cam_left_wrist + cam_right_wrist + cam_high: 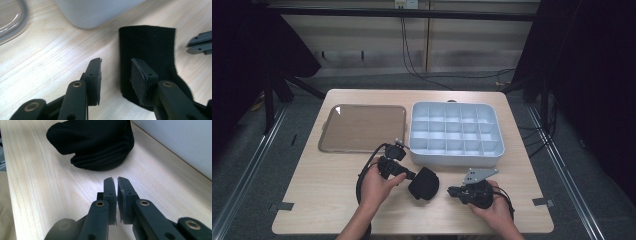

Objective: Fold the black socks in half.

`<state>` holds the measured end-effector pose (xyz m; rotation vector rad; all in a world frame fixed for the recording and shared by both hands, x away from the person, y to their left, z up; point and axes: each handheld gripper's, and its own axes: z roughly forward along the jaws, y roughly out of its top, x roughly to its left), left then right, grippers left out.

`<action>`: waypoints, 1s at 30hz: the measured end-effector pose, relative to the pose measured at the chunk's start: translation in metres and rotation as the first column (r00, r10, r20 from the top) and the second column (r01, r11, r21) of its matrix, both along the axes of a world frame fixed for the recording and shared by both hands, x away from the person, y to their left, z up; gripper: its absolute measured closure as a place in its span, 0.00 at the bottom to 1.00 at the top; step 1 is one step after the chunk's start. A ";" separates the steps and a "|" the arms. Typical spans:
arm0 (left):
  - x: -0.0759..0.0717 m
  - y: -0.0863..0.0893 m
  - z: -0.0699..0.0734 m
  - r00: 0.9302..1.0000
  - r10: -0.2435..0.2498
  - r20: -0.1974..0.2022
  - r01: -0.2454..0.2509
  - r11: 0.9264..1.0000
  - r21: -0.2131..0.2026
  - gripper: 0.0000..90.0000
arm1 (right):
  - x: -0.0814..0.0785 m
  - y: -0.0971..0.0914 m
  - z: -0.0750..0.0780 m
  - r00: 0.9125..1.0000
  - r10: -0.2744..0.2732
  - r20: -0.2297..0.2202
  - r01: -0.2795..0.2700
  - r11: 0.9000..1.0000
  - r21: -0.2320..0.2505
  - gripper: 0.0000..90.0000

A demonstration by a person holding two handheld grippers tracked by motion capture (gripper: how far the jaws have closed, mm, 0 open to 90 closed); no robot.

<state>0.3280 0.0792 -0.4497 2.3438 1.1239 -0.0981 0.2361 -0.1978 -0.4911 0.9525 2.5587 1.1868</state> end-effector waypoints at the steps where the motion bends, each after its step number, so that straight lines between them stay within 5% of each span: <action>1: 0.001 0.001 -0.002 1.000 0.013 -0.004 -0.013 1.000 -0.011 0.67 | 0.000 0.000 0.000 1.000 0.000 -0.001 0.000 1.000 0.000 0.95; 9: -0.002 -0.001 -0.015 0.999 0.001 -0.042 -0.001 1.000 0.000 0.67 | 0.000 0.000 0.000 1.000 -0.004 0.000 0.004 1.000 0.003 0.95; 30: -0.014 -0.014 -0.011 0.998 -0.053 -0.028 0.053 0.998 -0.022 0.67 | 0.000 -0.004 0.009 0.999 -0.037 0.009 0.036 0.999 0.024 0.90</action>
